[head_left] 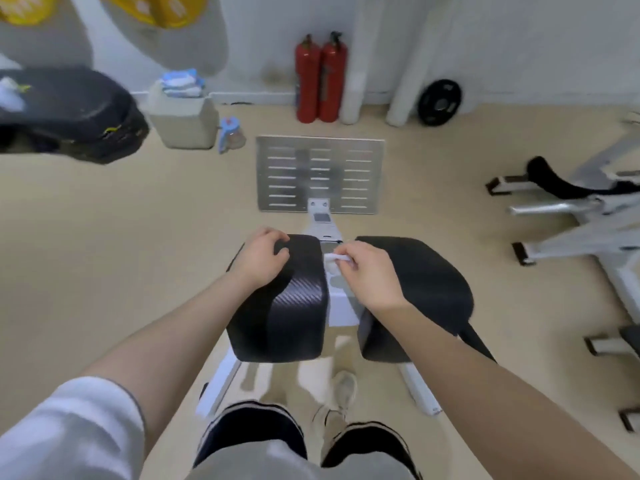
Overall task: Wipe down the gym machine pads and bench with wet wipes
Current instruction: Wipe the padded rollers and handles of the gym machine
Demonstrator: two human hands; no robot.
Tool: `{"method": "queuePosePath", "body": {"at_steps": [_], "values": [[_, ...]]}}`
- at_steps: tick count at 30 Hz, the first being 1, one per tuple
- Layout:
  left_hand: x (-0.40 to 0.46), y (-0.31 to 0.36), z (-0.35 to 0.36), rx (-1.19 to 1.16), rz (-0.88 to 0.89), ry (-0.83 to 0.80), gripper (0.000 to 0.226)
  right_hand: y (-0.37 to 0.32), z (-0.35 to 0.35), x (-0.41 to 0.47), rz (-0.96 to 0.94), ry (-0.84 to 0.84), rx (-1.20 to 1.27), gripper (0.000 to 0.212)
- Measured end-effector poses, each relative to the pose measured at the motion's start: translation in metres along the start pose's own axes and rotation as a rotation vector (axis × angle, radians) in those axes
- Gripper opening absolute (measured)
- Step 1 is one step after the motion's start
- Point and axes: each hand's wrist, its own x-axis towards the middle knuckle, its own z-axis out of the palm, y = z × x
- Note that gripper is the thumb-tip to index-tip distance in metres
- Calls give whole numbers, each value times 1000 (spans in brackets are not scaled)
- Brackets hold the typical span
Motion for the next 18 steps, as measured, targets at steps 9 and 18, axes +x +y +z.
{"method": "queuePosePath", "body": {"at_steps": [9, 18], "values": [[51, -61, -10, -31, -340, -33, 56, 13, 66, 119, -230, -140, -105, 24], [105, -118, -11, -175, -394, -439, 62, -12, 155, 210, -151, -384, -199, 25]]}}
